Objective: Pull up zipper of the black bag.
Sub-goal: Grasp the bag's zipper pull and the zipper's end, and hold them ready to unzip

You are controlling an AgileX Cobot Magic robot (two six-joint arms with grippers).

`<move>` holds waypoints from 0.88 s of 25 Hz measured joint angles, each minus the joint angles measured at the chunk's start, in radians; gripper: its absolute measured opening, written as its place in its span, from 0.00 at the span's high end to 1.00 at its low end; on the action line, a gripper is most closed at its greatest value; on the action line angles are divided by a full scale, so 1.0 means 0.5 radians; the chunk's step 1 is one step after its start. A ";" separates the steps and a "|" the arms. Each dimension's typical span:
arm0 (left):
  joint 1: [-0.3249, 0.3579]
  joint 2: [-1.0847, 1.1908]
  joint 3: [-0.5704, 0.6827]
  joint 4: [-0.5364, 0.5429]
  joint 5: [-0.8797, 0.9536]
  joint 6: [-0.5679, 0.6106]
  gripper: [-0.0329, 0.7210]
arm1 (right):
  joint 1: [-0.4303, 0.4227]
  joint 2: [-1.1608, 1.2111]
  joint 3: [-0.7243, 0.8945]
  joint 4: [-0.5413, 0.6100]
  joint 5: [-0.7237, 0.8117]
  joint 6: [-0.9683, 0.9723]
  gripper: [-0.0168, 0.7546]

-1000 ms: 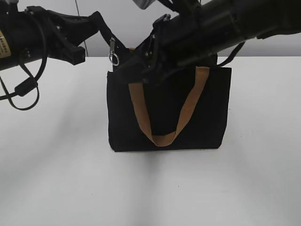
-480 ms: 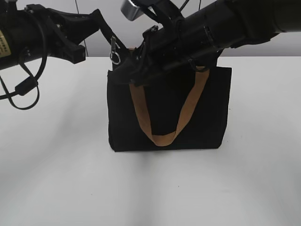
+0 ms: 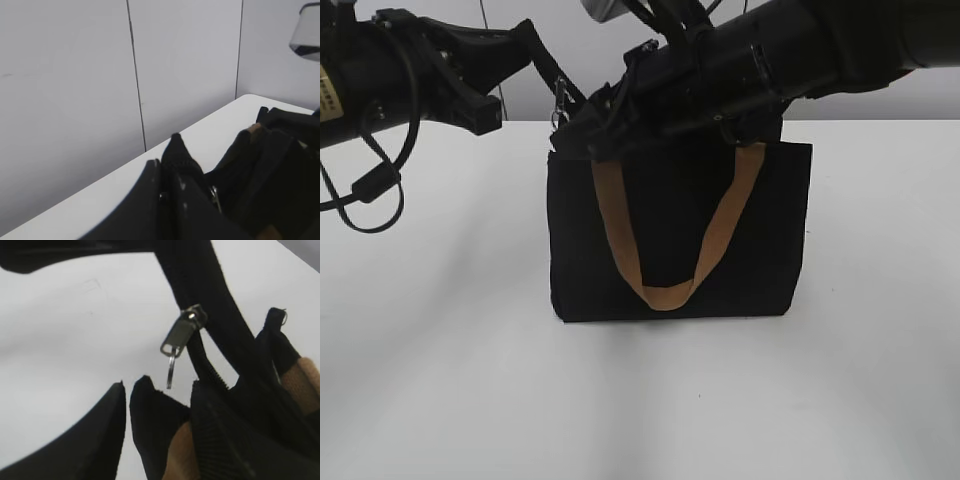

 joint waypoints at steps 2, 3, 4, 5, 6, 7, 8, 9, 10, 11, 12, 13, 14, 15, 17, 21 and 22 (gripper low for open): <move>0.000 0.000 0.000 0.000 0.000 0.000 0.95 | 0.000 0.000 0.000 0.079 -0.004 -0.003 0.54; 0.000 0.000 0.000 0.000 0.000 0.000 0.95 | 0.000 0.000 0.000 0.118 -0.030 -0.005 0.55; 0.000 0.000 0.000 0.000 0.000 0.000 0.95 | 0.000 0.000 0.000 0.138 -0.030 -0.011 0.56; 0.000 0.000 0.000 0.000 0.000 0.000 0.95 | 0.000 0.000 0.000 0.156 -0.028 -0.022 0.57; 0.000 0.000 0.000 0.000 0.000 0.000 0.95 | 0.000 0.000 0.000 0.171 -0.028 -0.033 0.59; 0.000 0.000 0.000 0.000 0.000 0.000 0.95 | 0.000 0.000 0.000 0.179 -0.028 -0.037 0.61; 0.000 0.000 0.000 0.000 0.000 0.000 0.95 | 0.000 0.000 0.000 0.181 -0.028 -0.042 0.63; 0.000 0.000 0.000 0.000 0.000 0.000 0.95 | 0.000 0.000 0.000 0.181 -0.028 -0.045 0.65; 0.000 0.000 0.000 0.000 0.000 0.000 0.95 | 0.000 0.000 0.000 0.181 -0.028 -0.050 0.66; 0.000 0.000 0.000 0.000 0.000 0.000 0.95 | 0.000 0.002 0.000 0.184 -0.028 -0.050 0.67; 0.000 0.000 0.000 0.000 0.000 0.000 0.95 | 0.000 0.010 0.000 0.188 -0.028 -0.052 0.68; 0.000 0.000 0.000 0.000 0.000 0.000 0.95 | 0.000 0.020 0.000 0.197 -0.028 -0.053 0.68; 0.000 0.000 0.000 0.000 0.000 0.000 0.95 | 0.000 0.037 0.000 0.199 -0.028 -0.054 0.68; 0.000 0.000 0.000 0.000 0.000 0.000 0.95 | 0.000 0.050 0.000 0.199 -0.029 -0.056 0.69; 0.000 0.000 0.000 0.000 0.000 0.000 0.95 | 0.000 0.058 0.000 0.204 -0.034 -0.056 0.69; 0.000 0.000 0.000 0.000 0.000 0.000 0.95 | 0.000 0.060 -0.036 0.227 -0.039 -0.056 0.69; 0.000 0.000 0.000 0.000 0.000 0.000 0.95 | 0.000 0.060 -0.047 0.229 -0.041 -0.058 0.69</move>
